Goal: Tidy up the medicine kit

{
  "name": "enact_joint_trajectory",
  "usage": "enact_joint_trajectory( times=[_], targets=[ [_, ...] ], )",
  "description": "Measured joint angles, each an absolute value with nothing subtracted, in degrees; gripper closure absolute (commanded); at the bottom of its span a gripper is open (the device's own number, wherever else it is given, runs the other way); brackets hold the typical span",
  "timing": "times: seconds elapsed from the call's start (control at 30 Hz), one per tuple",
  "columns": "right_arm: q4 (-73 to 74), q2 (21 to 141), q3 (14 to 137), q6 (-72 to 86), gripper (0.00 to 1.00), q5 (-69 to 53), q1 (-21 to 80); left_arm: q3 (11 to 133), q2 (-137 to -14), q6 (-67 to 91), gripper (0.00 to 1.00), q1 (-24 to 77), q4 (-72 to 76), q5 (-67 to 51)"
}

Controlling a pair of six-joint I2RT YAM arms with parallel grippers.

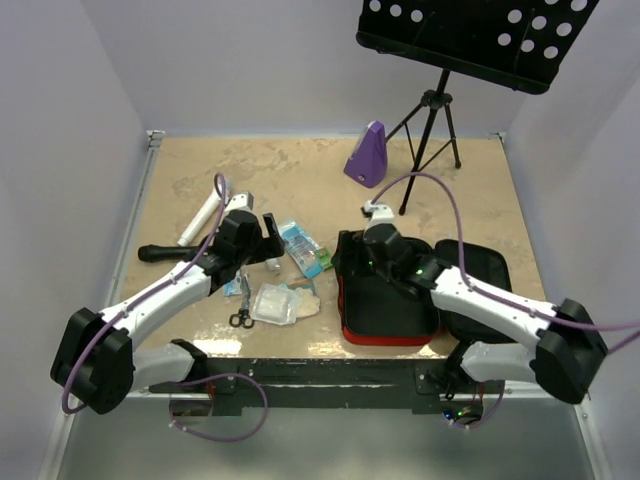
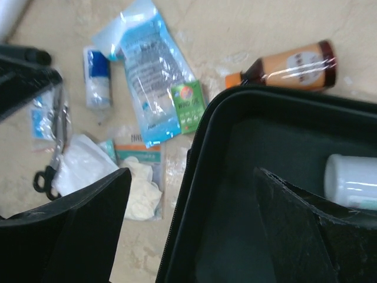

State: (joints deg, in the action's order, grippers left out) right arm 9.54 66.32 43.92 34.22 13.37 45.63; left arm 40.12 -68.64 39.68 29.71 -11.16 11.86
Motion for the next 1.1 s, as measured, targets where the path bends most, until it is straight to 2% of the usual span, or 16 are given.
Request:
enact_joint_trajectory(
  times=[0.1, 0.2, 0.3, 0.47, 0.7, 1.1],
  targets=[
    [9.3, 72.7, 44.4, 35.4, 0.14, 14.5, 49.7, 40.1, -68.6, 39.4, 0.12, 29.7, -11.0, 11.0],
    [9.4, 78.1, 44.5, 36.7, 0.26, 15.8, 52.3, 40.1, -68.6, 39.4, 0.12, 29.7, -10.5, 9.8],
    [9.8, 81.7, 44.5, 38.1, 0.34, 17.5, 53.0, 40.1, -68.6, 39.5, 0.12, 29.7, -10.2, 8.7],
    [10.0, 81.8, 44.4, 40.1, 0.46, 20.2, 53.0, 40.1, -68.7, 39.4, 0.13, 29.7, -10.2, 7.9],
    [9.8, 79.8, 42.2, 43.5, 0.54, 22.0, 53.1, 43.2, -72.9, 38.3, 0.13, 33.1, -10.5, 9.3],
    [10.4, 75.2, 37.8, 51.1, 0.57, 21.5, 53.3, 56.3, -86.9, 36.1, 0.14, 35.8, -10.7, 8.4]
  ],
)
